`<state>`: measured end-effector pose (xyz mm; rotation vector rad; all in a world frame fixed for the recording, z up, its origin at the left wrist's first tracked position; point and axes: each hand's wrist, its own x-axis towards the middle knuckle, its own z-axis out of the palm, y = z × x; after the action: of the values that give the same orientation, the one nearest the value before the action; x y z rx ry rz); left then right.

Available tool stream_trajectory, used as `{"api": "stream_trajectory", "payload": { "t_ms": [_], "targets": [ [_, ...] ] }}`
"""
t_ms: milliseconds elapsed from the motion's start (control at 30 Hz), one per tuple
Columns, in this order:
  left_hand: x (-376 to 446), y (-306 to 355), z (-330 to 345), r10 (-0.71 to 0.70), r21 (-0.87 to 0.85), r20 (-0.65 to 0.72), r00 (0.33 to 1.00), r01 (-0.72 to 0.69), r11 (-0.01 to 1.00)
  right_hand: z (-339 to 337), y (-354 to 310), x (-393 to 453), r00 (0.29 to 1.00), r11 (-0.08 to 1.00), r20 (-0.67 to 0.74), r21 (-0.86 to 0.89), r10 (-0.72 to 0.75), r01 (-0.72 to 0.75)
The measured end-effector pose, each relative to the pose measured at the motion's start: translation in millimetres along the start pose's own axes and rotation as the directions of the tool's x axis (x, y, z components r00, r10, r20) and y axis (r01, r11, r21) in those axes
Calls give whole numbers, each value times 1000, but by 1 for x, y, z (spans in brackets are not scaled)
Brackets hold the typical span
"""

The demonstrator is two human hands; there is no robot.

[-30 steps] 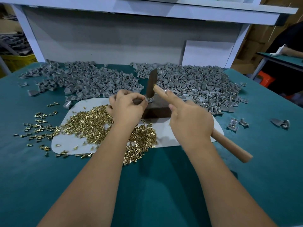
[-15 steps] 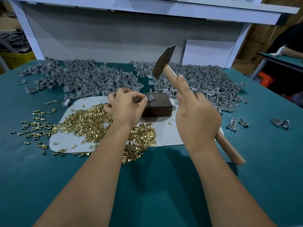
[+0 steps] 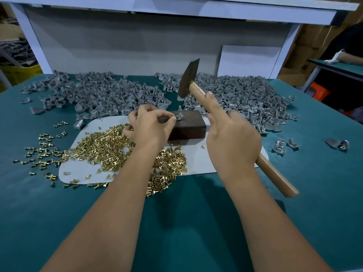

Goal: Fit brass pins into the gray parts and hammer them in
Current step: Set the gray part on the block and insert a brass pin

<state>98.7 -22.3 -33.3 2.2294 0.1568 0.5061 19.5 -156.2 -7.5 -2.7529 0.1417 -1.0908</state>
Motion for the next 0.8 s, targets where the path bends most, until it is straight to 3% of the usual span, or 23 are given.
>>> {"api": "stream_trajectory", "payload": {
  "t_ms": [33,100,167,300,400,533,667,800],
  "targets": [
    [0,0,0,5,2,0,1000,-5,1000,1,0,0,1000,1000,-18,-19,-12,11],
    [1,-1,-1,-2,-20,19,1000,2,1000,6,1,-1,996,991,76,-121,-38,47],
    [0,1,-2,-14,-22,25,1000,15,1000,5,3,-1,995,994,102,-110,11,0],
    [2,0,1,-9,11,6,1000,9,1000,2,1,-2,1000,998,12,-57,2,-2],
    [1,-2,0,-1,-40,25,1000,2,999,5,1,-3,995,994,102,-109,-22,33],
    [1,-2,3,11,-9,-12,1000,-11,1000,2,0,-3,1000,999,-20,-36,-7,7],
    [0,-4,1,9,-76,7,1000,-8,997,7,3,-2,993,997,114,-75,-18,27],
    [1,-1,3,21,-38,-33,999,-22,999,3,-1,-3,1000,1000,-8,-22,-13,13]
  ]
}}
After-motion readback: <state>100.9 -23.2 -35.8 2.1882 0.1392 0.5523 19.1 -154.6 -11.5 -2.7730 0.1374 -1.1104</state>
